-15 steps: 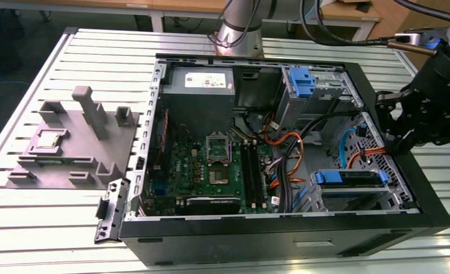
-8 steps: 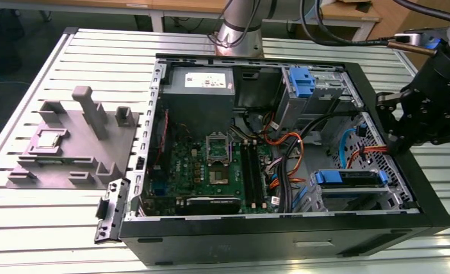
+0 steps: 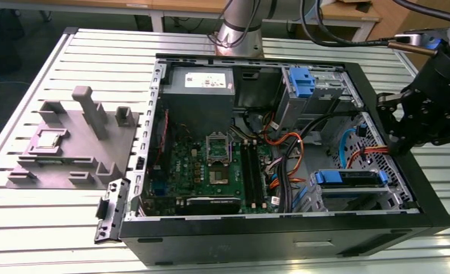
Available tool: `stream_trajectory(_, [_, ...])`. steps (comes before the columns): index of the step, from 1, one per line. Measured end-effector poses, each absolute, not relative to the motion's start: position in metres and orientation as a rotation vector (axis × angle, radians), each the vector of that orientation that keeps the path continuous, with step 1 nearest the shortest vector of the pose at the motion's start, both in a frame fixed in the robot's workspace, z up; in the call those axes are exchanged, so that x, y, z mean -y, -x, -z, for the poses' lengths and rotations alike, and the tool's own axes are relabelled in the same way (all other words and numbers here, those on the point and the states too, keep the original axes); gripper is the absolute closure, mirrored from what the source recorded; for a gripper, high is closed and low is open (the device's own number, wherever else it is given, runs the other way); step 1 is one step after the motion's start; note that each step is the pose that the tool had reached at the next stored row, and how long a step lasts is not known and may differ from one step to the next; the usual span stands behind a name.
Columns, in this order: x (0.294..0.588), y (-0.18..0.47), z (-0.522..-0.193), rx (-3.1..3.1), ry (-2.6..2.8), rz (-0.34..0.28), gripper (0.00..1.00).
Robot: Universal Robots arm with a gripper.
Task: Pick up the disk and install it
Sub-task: 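Insert the first disk wire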
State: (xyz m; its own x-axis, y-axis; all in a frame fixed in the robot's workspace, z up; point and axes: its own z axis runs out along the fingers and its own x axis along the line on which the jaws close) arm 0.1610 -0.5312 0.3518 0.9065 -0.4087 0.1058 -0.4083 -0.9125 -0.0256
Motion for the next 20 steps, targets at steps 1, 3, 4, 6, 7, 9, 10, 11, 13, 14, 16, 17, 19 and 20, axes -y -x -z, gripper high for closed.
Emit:
stream_trajectory(1, [0.5312,-0.1612,-0.3518,-0.657,3.065,0.171,0.82])
stream_trajectory(3, [0.5312,-0.1614,-0.3518,-0.657,3.066,0.172,0.82])
stream_trajectory(4, [0.5312,-0.1616,-0.3518,-0.657,3.067,0.172,0.82])
stream_trajectory(6, [0.5311,-0.162,-0.3518,-0.657,3.067,0.172,0.82])
stream_trajectory(7, [0.5312,-0.1625,-0.3518,-0.657,3.067,0.172,0.82])
stream_trajectory(9, [0.5312,-0.1627,-0.3523,-0.657,3.066,0.171,0.82])
stream_trajectory(10, [0.5312,-0.1627,-0.3528,-0.657,3.066,0.171,0.82])
stream_trajectory(11, [0.5312,-0.1627,-0.3539,-0.657,3.067,0.171,0.83])
stream_trajectory(13, [0.5312,-0.1628,-0.3574,-0.657,3.067,0.17,0.83])
stream_trajectory(14, [0.5312,-0.1628,-0.3587,-0.657,3.067,0.169,0.83])
stream_trajectory(16, [0.5312,-0.1628,-0.3588,-0.657,3.067,0.169,0.83])
stream_trajectory(17, [0.5312,-0.1627,-0.3588,-0.657,3.067,0.168,0.83])
stream_trajectory(19, [0.5312,-0.1628,-0.3589,-0.657,3.068,0.169,0.83])
stream_trajectory(20, [0.5312,-0.1627,-0.3589,-0.657,3.068,0.169,0.83])
